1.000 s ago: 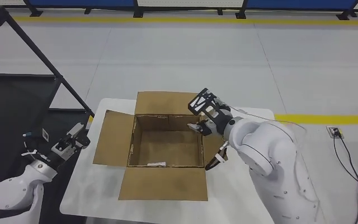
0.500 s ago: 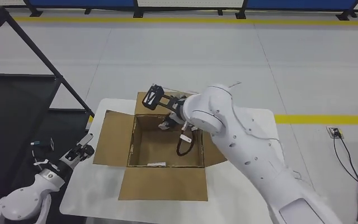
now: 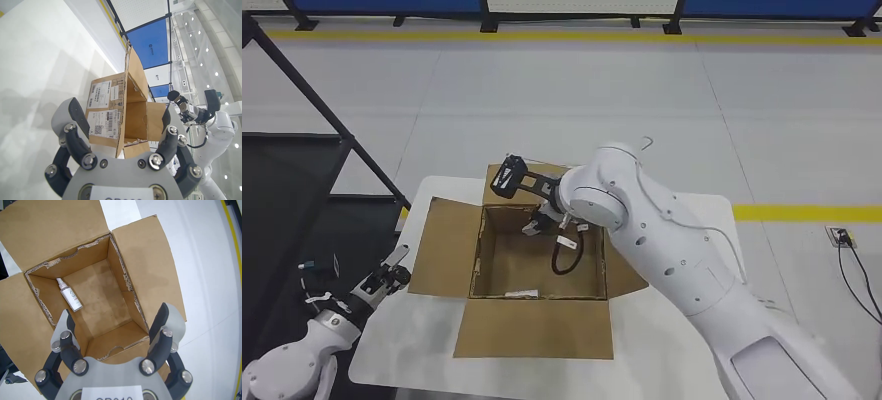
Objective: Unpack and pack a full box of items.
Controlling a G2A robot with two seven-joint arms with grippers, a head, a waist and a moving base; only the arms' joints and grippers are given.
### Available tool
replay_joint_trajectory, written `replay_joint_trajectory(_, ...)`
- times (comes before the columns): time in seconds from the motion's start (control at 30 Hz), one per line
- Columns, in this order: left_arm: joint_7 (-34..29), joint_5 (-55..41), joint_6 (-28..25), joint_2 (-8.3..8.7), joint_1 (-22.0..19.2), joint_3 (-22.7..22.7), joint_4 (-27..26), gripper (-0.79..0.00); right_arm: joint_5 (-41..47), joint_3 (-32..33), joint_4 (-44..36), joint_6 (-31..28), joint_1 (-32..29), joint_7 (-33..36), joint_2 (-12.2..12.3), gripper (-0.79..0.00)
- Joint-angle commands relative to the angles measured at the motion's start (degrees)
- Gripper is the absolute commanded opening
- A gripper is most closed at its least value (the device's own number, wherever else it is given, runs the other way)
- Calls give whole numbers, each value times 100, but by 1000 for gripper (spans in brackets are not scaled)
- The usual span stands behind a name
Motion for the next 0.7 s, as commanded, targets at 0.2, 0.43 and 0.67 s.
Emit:
replay_joint_trajectory(0.2,12,7,-3,-1,8,4,-6,0,-8,-23,24,6,-39,-55,-4,0)
replay_joint_trajectory(0.43,-657,-137,-491,40,186,-151,12,0,54,-532,700,0,179,-261,-252,0)
replay_joint_trajectory(0.67,-2198,245,-1348,191,251,-410,387,0,518,-1083,2082,-107,649,-517,-752,0)
